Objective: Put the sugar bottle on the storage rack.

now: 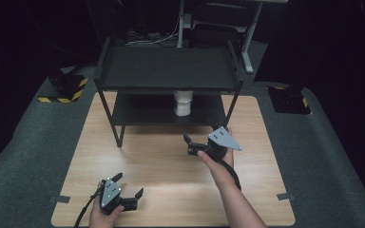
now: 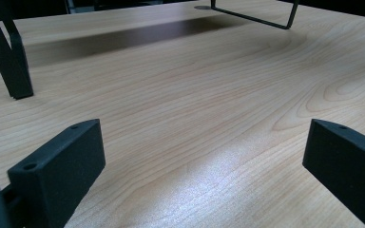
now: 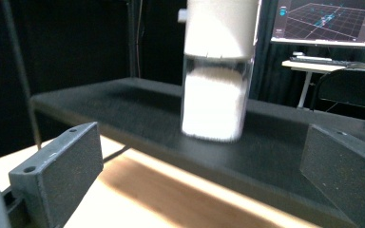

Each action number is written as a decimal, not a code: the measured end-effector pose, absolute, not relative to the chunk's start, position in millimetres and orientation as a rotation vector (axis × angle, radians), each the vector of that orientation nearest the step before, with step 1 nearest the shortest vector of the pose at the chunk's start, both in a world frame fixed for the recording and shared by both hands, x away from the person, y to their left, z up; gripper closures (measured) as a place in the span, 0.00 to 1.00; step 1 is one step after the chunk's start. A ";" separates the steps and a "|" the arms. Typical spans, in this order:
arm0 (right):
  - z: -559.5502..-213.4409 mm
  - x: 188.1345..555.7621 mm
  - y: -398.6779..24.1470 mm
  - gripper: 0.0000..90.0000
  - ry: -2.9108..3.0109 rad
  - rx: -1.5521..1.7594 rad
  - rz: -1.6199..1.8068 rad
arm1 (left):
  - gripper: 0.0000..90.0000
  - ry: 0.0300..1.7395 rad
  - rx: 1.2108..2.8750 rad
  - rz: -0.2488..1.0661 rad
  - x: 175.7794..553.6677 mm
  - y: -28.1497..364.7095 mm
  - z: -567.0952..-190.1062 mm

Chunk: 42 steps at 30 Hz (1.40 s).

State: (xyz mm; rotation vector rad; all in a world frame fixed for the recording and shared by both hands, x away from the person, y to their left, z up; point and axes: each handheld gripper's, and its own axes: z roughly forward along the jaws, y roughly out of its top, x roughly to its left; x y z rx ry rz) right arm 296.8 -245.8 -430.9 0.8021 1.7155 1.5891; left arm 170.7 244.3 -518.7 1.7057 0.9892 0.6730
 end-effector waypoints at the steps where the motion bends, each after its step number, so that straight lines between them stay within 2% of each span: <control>1: -430.9 296.8 -245.8 0.01 1.716 0.802 1.589 | 0.01 0.989 1.706 0.673 170.7 244.3 -518.7; 23: -489.3 225.9 -314.5 0.01 1.766 0.830 1.509 | 0.01 0.994 1.698 0.675 169.9 243.9 -519.4; 42: -520.8 196.1 -344.4 0.01 1.821 0.949 1.343 | 0.01 0.999 1.691 0.672 169.2 244.5 -519.9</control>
